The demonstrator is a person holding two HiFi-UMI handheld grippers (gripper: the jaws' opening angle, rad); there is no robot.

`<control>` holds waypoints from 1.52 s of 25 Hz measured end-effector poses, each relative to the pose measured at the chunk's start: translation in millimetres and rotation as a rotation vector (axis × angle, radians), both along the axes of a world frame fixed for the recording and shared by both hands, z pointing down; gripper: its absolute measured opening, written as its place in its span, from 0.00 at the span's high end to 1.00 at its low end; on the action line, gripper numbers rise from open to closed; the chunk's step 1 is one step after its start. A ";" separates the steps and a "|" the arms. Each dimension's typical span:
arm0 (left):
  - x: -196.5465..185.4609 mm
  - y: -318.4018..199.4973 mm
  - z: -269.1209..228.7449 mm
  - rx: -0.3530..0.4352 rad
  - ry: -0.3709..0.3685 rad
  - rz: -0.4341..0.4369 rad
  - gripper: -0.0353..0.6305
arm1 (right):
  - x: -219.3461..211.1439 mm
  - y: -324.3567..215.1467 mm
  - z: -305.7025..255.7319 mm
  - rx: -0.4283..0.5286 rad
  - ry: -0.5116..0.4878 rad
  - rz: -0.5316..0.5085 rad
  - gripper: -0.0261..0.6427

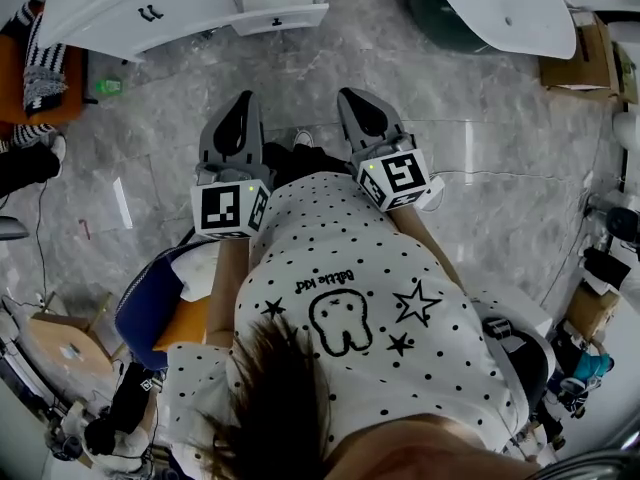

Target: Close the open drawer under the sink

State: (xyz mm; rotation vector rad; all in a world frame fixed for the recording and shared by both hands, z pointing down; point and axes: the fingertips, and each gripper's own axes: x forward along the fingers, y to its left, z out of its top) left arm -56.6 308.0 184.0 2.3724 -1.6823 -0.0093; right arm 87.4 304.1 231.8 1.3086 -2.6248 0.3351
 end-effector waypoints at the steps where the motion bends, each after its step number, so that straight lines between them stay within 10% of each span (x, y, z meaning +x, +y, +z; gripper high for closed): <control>1: 1.0 -3.4 1.2 -0.002 -0.002 0.002 0.94 | 1.4 -2.9 1.2 -0.002 -0.003 0.004 0.94; 38: -74.4 -162.7 0.7 -0.010 -0.005 0.125 0.94 | -69.6 -142.3 -4.3 -0.019 -0.008 0.154 0.94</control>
